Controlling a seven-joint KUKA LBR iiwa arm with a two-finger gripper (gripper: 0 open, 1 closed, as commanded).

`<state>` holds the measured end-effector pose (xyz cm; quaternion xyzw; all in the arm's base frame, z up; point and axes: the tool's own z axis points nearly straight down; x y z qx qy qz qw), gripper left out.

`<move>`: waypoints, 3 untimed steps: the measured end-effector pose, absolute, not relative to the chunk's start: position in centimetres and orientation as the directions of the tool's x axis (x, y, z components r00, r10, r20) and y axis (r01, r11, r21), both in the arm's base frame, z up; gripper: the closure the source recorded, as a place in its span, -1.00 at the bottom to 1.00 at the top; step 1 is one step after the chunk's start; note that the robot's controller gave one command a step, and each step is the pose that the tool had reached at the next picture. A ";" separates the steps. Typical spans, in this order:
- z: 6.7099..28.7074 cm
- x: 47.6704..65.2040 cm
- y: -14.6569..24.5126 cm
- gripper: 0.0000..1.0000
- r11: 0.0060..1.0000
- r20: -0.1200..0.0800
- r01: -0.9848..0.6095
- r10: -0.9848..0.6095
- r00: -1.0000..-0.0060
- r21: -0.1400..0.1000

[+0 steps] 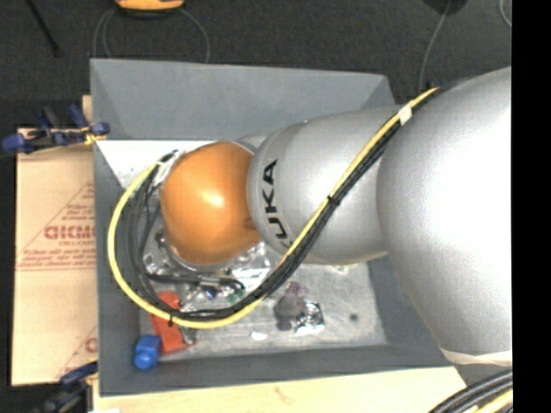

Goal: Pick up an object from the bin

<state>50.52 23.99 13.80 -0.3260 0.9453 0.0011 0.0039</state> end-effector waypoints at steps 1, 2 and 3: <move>9.2 52.9 22.8 -1.00 0.819 -0.007 -0.574 -0.574 -0.819 0.000; 9.3 53.4 22.9 1.00 0.824 -0.033 -0.567 -0.567 -0.823 -0.003; 12.9 47.6 20.5 1.00 0.463 -0.002 -0.886 -0.886 -0.463 -0.001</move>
Offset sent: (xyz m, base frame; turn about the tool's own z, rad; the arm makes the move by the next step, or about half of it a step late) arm 0.0250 -0.0157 -0.0628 0.0533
